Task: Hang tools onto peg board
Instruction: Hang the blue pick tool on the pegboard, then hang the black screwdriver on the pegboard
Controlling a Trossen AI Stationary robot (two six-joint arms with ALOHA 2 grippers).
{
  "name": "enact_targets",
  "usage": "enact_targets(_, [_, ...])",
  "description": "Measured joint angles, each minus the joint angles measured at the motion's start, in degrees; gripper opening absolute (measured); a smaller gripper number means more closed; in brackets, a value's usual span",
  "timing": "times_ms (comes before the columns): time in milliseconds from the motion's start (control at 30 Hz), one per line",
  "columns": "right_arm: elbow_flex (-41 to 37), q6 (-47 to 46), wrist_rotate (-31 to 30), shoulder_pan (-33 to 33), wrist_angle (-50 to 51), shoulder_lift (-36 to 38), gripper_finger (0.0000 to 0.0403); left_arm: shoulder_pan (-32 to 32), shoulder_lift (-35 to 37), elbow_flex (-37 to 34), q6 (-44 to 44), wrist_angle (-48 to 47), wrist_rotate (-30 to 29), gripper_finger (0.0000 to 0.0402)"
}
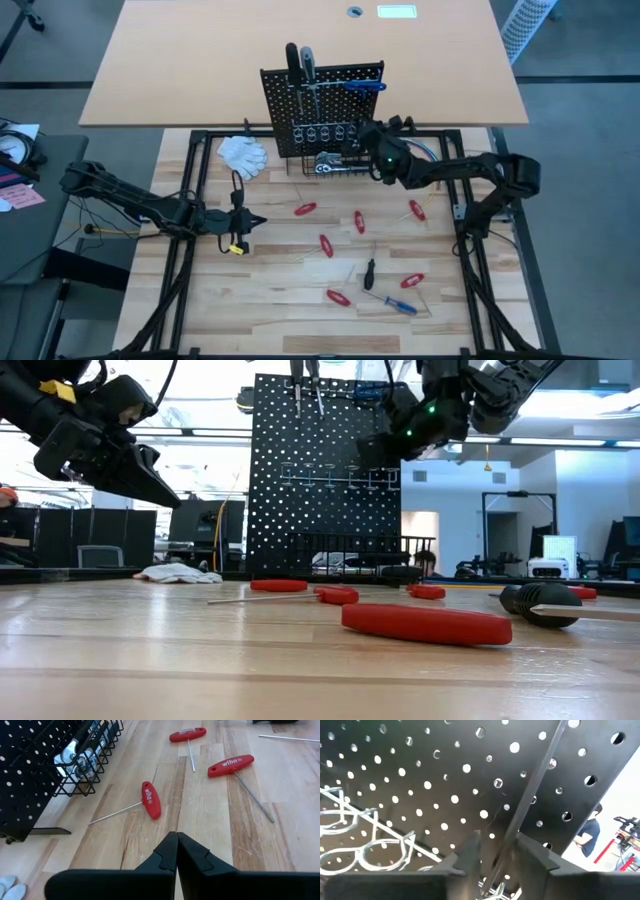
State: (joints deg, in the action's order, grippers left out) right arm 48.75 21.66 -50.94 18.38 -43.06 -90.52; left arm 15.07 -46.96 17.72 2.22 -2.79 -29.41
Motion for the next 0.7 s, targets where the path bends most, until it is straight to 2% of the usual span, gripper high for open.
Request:
enact_targets(233, [0.00, -0.79, 0.07, -0.93, 4.32, 5.20, 0.0191, 0.00, 0.00, 0.00, 0.18, -0.37, 0.02, 0.0000])
enact_targets(333, [0.00, -1.03, 0.08, -1.92, 9.75, 8.88, 0.0211, 0.00, 0.00, 0.00, 0.20, -0.35, 0.02, 0.0000])
enact_targets(567, [0.00, -9.15, 0.10, -5.74, 32.04, 17.09, 0.0223, 0.00, 0.00, 0.00, 0.64, -0.38, 0.02, 0.0000])
enact_targets(700, [0.00, -16.83, 0.21, -11.00, 45.39, 20.71, 0.0223, 0.00, -0.01, 0.00, 0.64, -0.41, 0.02, 0.0000])
